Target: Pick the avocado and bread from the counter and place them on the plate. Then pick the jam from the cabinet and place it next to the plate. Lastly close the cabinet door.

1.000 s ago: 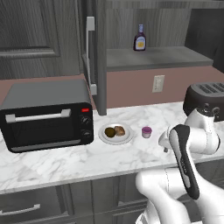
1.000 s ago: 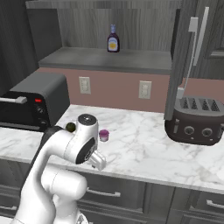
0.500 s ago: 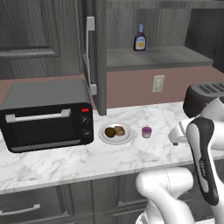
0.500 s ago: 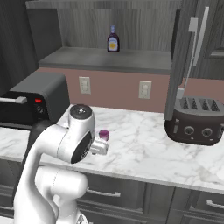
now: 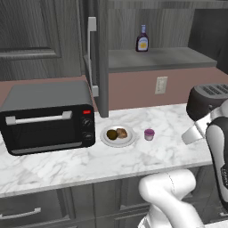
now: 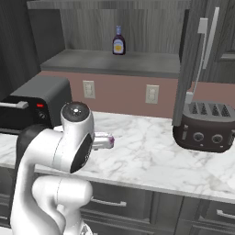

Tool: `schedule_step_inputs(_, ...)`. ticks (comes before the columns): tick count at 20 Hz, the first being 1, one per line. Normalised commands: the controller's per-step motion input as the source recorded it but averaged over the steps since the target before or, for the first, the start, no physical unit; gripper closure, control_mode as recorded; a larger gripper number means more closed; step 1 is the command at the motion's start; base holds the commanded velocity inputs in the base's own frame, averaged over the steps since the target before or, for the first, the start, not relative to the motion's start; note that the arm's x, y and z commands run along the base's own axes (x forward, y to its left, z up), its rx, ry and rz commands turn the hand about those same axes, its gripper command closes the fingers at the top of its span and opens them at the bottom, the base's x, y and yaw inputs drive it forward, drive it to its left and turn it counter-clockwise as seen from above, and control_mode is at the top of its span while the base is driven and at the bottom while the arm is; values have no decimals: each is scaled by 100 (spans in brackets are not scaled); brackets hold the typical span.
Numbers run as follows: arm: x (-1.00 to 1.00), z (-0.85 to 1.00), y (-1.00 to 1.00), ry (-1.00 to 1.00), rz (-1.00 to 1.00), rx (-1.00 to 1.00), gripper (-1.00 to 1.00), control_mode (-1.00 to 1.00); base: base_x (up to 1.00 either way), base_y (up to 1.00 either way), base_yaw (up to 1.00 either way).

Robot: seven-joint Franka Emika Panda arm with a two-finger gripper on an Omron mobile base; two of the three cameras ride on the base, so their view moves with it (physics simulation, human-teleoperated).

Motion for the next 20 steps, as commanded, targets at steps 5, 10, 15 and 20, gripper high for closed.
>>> schedule_step_inputs(5, -23, 48, 8, -7, 11, -8, -100, -100, 0, 0, 0)
schedule_step_inputs(10, -13, 46, 5, -2, 2, -5, -100, -100, 0, 0, 0)
schedule_step_inputs(15, -20, 44, 0, 0, 0, 0, -100, -100, 0, 0, 0)
schedule_step_inputs(20, -34, 45, 0, -3, 0, 0, -100, -100, 0, 0, 0)
